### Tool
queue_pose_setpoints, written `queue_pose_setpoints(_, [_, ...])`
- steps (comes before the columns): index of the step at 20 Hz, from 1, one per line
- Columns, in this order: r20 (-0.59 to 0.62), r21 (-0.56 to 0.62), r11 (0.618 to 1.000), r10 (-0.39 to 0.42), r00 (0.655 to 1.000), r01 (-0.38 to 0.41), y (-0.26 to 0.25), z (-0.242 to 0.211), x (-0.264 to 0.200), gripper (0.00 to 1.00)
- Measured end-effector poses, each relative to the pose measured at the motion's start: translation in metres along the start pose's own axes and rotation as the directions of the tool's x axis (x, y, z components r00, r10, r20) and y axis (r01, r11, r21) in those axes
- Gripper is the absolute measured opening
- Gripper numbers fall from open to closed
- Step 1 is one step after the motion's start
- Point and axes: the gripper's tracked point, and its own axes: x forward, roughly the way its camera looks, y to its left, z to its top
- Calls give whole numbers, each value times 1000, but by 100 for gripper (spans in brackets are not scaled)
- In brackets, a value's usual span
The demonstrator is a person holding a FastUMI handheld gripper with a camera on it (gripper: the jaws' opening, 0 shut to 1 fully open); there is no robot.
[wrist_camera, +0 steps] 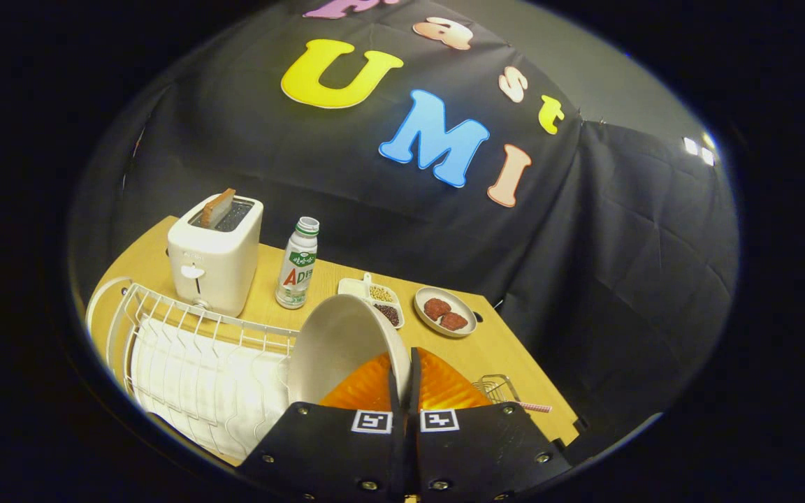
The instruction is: Take the plate from the dish rack, then take the spoon from the basket and place it into the plate.
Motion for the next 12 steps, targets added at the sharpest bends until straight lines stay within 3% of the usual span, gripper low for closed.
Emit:
queue_pose_setpoints(5, [80, -23, 999, -25, 996, 27, -4, 34, -26, 0])
queue_pose_setpoints(12, [121, 3, 999, 49, 991, -49, -15, 19, -109, 1])
